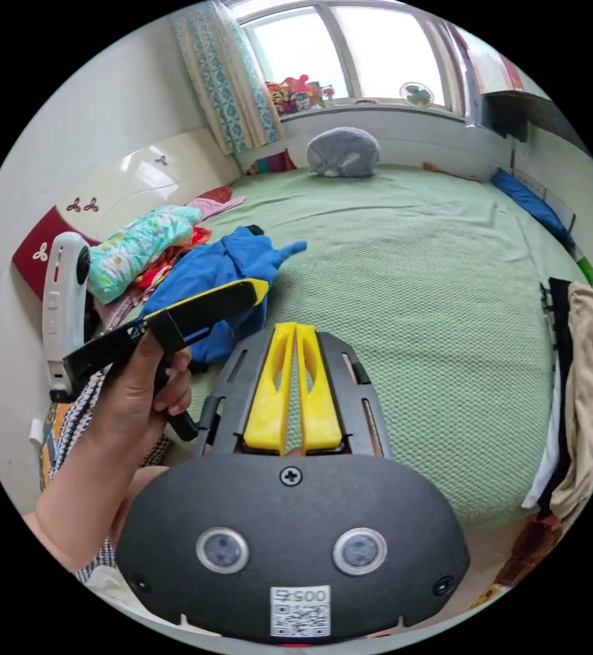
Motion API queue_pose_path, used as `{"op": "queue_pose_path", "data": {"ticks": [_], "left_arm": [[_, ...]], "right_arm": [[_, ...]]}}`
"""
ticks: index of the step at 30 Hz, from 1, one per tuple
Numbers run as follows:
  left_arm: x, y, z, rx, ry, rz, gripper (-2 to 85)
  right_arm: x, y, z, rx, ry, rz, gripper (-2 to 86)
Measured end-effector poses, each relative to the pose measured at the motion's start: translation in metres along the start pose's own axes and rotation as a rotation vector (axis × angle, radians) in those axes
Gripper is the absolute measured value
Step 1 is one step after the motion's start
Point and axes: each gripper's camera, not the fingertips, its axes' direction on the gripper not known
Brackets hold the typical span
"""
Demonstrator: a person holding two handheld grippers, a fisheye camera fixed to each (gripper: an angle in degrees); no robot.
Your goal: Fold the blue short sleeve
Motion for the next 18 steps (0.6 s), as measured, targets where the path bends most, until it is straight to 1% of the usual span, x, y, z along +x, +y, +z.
{"op": "queue_pose_path", "data": {"ticks": [2, 4, 6, 8, 10, 13, 14, 18], "left_arm": [[0.014, -0.003, 0.020, -0.047, 0.004, 0.028, 3.7], [0.028, -0.001, 0.046, -0.108, -0.045, 0.095, 3.9], [0.034, 0.002, 0.063, -0.155, -0.069, 0.139, 3.6], [0.039, -0.002, 0.074, -0.214, -0.039, 0.165, 3.0], [0.043, -0.008, 0.076, -0.170, 0.102, 0.160, 2.7], [0.042, -0.013, 0.080, -0.169, 0.178, 0.117, 4.3], [0.042, -0.014, 0.079, -0.161, 0.176, 0.112, 4.5], [0.030, -0.020, 0.070, -0.070, 0.054, 0.086, 3.3]], "right_arm": [[0.009, -0.003, -0.002, 0.011, 0.065, 0.014, -0.9], [0.024, -0.007, 0.000, -0.004, 0.098, 0.054, -0.9], [0.033, -0.009, 0.003, -0.024, 0.078, 0.083, -0.9], [0.039, -0.011, 0.008, -0.048, 0.062, 0.099, -0.9], [0.037, -0.013, 0.014, -0.068, 0.092, 0.077, -0.9], [0.031, -0.018, 0.019, -0.068, 0.149, 0.047, -0.7], [0.029, -0.018, 0.020, -0.067, 0.150, 0.040, -0.7], [0.019, -0.024, 0.027, -0.057, 0.115, 0.004, 1.6]]}}
